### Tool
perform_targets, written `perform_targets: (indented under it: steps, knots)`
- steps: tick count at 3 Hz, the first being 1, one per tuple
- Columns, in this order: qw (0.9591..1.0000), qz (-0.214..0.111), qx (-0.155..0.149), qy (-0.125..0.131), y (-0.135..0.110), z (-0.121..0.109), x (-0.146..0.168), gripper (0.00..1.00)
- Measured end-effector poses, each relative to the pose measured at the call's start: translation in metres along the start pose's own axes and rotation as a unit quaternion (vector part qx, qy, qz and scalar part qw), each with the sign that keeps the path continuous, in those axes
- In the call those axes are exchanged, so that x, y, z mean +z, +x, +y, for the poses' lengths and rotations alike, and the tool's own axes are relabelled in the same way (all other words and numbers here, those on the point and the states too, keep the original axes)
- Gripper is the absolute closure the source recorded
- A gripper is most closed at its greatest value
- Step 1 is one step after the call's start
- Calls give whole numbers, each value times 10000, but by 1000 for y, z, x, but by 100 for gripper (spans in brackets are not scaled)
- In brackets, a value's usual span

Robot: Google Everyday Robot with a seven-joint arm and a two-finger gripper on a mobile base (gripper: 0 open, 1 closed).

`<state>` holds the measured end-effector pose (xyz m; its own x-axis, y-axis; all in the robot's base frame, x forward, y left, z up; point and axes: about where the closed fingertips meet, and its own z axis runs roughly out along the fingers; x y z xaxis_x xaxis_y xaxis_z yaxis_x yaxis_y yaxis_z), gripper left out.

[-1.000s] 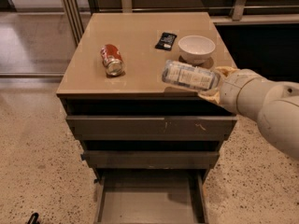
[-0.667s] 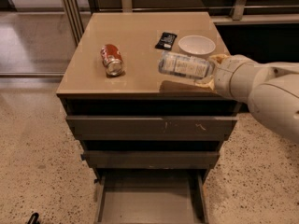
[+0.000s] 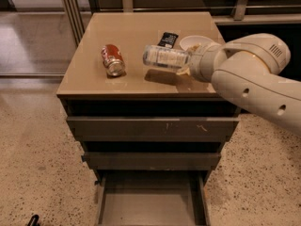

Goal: Pick blue plastic bottle from bottom drawer and place on counter

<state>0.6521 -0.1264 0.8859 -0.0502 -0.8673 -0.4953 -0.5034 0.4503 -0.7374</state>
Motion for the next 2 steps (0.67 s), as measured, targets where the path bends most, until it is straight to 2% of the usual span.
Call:
perform_targets:
  steps: [1,2]
  knots:
    - [9998,67,132,-125,-5,17,21,100]
    - [9997,65,196,-96,-6,15,20,81]
